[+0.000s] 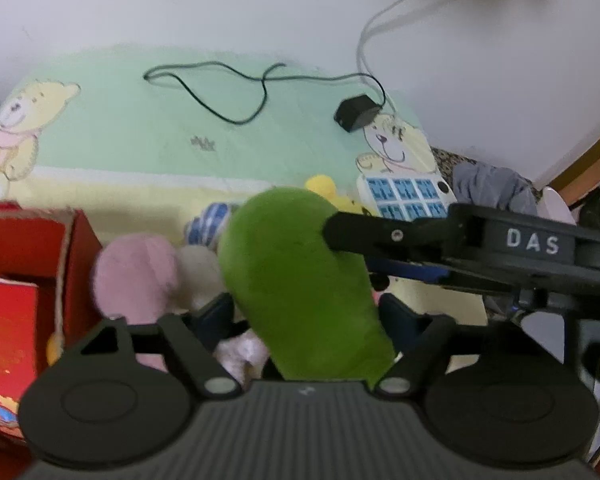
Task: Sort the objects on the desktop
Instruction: 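Grasp the green cucumber-shaped plush with the left tool and lift it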
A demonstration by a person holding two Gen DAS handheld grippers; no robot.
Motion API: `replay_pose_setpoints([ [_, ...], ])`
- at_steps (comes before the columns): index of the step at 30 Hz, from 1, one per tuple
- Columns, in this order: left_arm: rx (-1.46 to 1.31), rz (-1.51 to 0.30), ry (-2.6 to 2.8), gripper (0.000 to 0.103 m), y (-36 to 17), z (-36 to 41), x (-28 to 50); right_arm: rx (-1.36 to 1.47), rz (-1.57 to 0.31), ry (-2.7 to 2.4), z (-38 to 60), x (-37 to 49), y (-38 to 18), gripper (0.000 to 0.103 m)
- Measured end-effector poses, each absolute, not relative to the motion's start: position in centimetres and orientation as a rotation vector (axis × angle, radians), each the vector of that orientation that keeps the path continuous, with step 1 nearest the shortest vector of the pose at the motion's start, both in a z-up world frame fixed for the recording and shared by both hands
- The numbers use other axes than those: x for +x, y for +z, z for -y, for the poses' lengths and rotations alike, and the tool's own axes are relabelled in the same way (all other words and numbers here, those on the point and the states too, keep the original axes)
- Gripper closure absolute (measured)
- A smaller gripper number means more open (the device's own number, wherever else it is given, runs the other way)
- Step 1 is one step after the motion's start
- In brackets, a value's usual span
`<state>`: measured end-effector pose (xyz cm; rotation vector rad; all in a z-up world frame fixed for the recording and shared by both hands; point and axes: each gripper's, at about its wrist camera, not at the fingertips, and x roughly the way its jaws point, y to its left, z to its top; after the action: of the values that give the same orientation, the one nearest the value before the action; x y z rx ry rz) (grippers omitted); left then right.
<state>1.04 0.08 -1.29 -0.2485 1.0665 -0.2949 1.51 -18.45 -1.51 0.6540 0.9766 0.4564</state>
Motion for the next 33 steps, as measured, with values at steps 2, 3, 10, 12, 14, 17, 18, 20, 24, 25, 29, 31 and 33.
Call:
replay_pose_setpoints([
  [2, -0.237, -1.039, -0.292, 0.026, -1.6, -0.1, 0.5, 0.676, -0.982, 0.51, 19.0, 2.1, -2.2, 0.042],
  [3, -0.23, -1.027, -0.292, 0.027, -1.6, -0.1, 0.2, 0.692, -0.995, 0.531, 19.0, 2.1, -2.4, 0.044],
  [10, -0.19, -0.994, -0.294, 0.03, -0.4, 0.5, -1.4, 0.736, -1.06, 0.559, 19.8, 1.3, -2.0, 0.051],
  [12, -0.172, -0.955, -0.299, 0.03, 0.6, 0.7, -2.4, 0.709, -1.006, 0.573, 20.0, 0.8, -1.5, 0.051],
  [14, -0.144, -0.915, -0.298, 0.031, 1.6, 1.1, -3.3, 0.708, -0.986, 0.58, 20.5, -0.3, -0.9, 0.051],
  [17, -0.117, -0.869, -0.29, 0.031, 3.0, 1.1, -5.0, 0.676, -0.951, 0.587, 20.2, -1.5, 0.6, 0.051],
  [18, -0.108, -0.845, -0.283, 0.031, 3.5, 0.9, -5.6, 0.671, -0.947, 0.588, 19.9, -2.1, 1.2, 0.051],
  [20, -0.091, -0.824, -0.271, 0.031, 4.3, 0.5, -6.4, 0.65, -0.921, 0.612, 19.4, -2.8, 2.0, 0.051],
  [24, -0.061, -0.766, -0.255, 0.031, 5.6, -1.0, -8.1, 0.623, -0.867, 0.656, 17.9, -4.3, 3.3, 0.05],
  [25, -0.054, -0.758, -0.245, 0.031, 6.0, -1.6, -8.3, 0.617, -0.856, 0.667, 17.5, -4.4, 3.4, 0.05],
  [29, -0.051, -0.746, -0.226, 0.031, 6.8, -4.7, -8.9, 0.615, -0.82, 0.703, 14.6, -5.0, 3.8, 0.05],
  [31, -0.025, -0.743, -0.211, 0.031, 7.0, -6.3, -9.0, 0.597, -0.8, 0.715, 12.6, -5.1, 4.1, 0.05],
  [33, 0.008, -0.735, -0.196, 0.031, 7.2, -8.3, -9.1, 0.586, -0.784, 0.728, 10.6, -4.8, 4.3, 0.05],
])
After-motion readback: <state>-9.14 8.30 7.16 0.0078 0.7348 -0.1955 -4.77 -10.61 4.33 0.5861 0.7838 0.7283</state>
